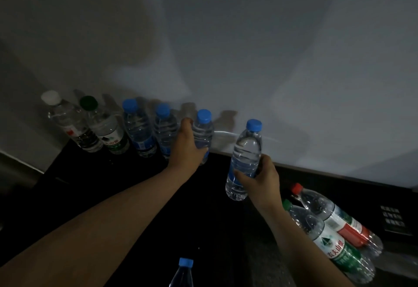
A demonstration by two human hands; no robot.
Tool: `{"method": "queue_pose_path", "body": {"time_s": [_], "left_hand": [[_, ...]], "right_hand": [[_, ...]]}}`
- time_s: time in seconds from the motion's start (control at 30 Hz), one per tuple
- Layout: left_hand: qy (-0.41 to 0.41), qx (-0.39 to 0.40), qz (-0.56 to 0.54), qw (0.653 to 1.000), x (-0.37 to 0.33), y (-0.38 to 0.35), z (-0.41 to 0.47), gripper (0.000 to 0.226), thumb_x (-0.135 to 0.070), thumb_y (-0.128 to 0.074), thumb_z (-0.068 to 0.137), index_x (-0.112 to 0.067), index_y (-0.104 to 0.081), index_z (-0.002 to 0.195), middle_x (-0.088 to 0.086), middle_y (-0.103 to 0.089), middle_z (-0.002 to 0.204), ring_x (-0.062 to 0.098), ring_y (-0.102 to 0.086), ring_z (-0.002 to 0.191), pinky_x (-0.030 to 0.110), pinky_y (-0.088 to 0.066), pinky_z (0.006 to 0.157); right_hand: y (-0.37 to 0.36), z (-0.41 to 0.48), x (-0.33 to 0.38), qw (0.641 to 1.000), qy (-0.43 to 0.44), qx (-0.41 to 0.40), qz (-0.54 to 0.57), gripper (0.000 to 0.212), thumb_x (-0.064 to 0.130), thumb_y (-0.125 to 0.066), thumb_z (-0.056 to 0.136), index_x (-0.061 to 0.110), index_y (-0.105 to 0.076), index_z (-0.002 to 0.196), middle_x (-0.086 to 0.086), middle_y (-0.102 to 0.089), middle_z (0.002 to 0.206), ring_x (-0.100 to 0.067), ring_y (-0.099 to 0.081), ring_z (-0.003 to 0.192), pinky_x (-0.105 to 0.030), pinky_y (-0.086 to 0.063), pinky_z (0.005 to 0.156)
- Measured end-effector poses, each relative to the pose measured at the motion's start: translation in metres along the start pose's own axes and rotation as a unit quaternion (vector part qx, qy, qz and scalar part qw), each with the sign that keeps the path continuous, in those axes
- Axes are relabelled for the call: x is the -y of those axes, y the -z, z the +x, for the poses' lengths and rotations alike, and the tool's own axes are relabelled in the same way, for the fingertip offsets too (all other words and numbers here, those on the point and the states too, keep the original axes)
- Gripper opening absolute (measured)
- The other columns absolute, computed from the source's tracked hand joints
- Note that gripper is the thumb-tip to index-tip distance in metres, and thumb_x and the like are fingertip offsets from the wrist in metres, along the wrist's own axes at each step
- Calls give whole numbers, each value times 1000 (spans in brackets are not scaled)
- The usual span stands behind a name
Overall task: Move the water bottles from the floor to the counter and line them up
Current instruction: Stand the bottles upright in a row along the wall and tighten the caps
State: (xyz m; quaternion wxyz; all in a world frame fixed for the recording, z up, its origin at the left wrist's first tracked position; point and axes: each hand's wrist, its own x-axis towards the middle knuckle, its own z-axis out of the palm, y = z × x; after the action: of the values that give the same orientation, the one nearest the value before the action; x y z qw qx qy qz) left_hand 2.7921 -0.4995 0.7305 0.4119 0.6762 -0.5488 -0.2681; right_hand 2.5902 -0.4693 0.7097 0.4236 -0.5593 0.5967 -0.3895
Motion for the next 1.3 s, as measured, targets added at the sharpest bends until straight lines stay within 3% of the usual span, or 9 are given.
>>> {"method": "queue_pose_path", "body": {"time_s": [0.2,0.5,0.67,1.0,1.13,1.23,1.3], "left_hand": [[-4,17,43,999,12,-3,3,68,-13,-79,75,-10,-36,128,9,-61,113,22,-61,99,29,-49,84],[-9,22,62,998,22,7,0,87,-10,-80,75,-9,-27,144,10,-56,131,22,-55,118,22,-39,94],[-19,18,60,998,21,6,-2,85,-11,-79,76,-9,-29,144,10,-55,132,23,-56,119,34,-45,102],[-18,10,38,999,24,5,-4,77,-13,-76,78,-10,-32,140,7,-59,124,9,-53,104,18,-40,87],[-14,22,48,999,22,6,-3,77,-14,-76,78,-9,-31,140,10,-59,124,22,-59,109,31,-48,92],[-4,23,49,999,20,7,-4,77,-13,-77,78,-9,-31,139,9,-58,124,19,-58,109,25,-44,89],[5,31,53,998,19,10,-4,75,-11,-77,78,-8,-32,138,9,-58,124,17,-56,108,23,-41,87]], "right_hand": [[-8,12,-12,1000,4,-12,5,56,17,-83,72,21,-51,118,7,-64,104,-3,-66,91,-24,-55,78],[-34,39,-7,998,28,-31,54,51,11,-78,76,26,-45,112,9,-60,104,5,-64,89,-14,-54,70],[-50,48,-5,997,49,-18,59,52,13,-78,76,27,-45,114,14,-59,105,6,-63,94,-10,-52,72],[-58,45,-28,999,20,-31,10,60,21,-80,74,40,-40,115,24,-57,108,13,-58,100,-2,-48,73],[-60,47,-24,1000,10,-28,-7,61,21,-80,74,44,-38,113,22,-58,110,11,-59,101,-13,-51,80],[-62,46,-23,999,3,-34,-4,64,19,-82,73,36,-40,117,12,-59,116,-1,-60,104,-23,-53,87],[-61,43,-22,999,-8,-34,-3,70,17,-84,70,30,-40,123,10,-58,119,-5,-59,107,-19,-50,84]]}}
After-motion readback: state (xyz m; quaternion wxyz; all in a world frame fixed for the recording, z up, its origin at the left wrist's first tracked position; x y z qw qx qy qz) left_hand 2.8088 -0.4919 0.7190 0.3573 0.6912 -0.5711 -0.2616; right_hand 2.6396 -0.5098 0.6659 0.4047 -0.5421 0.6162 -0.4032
